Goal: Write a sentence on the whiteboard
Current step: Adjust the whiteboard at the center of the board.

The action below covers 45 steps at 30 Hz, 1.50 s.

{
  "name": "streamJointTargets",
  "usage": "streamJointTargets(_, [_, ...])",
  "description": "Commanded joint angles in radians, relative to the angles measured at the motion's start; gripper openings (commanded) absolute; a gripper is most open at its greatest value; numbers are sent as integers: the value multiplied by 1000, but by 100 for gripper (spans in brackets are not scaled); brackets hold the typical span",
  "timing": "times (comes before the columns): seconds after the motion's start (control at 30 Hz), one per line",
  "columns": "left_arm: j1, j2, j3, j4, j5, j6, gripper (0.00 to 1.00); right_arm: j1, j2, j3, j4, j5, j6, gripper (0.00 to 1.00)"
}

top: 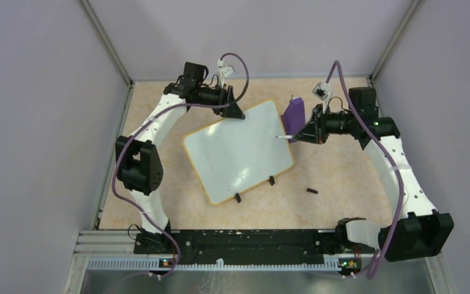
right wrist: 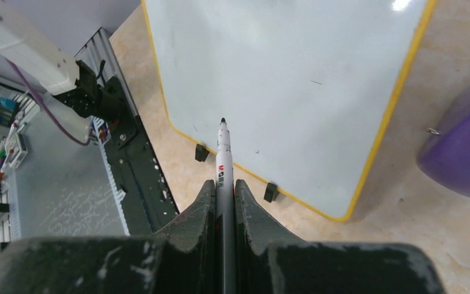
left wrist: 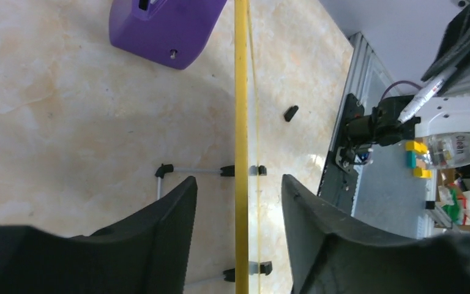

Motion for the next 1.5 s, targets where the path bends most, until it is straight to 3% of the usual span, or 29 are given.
streamJointTargets(0.0, [43,-98,22,-71,-29,73,65,129,-43,-6,154,95,69,0])
streamJointTargets(0.13, [139,-200,-70,-94,-15,111,77,295,-21,31,190,239,72,0])
streamJointTargets(0.27, [230,-245,-144,-211,37,203,79,444,25,82,206,352,57,0])
streamJointTargets(0.43, [286,-297,-253,-235,97,257,76,595,113,171,212,443,42,0])
streamJointTargets(0.63, [294,-320,-301,-203,129,246,60,715,205,263,208,495,23,0])
streamJointTargets(0.87, [293,-279,-279,-199,180,232,39,718,229,277,222,459,37,0])
streamJointTargets(1.2, [243,-241,-281,-152,214,168,2,720,242,279,255,501,32,0])
streamJointTargets(1.47, [229,-234,-283,-68,219,106,0,720,247,280,265,498,35,0])
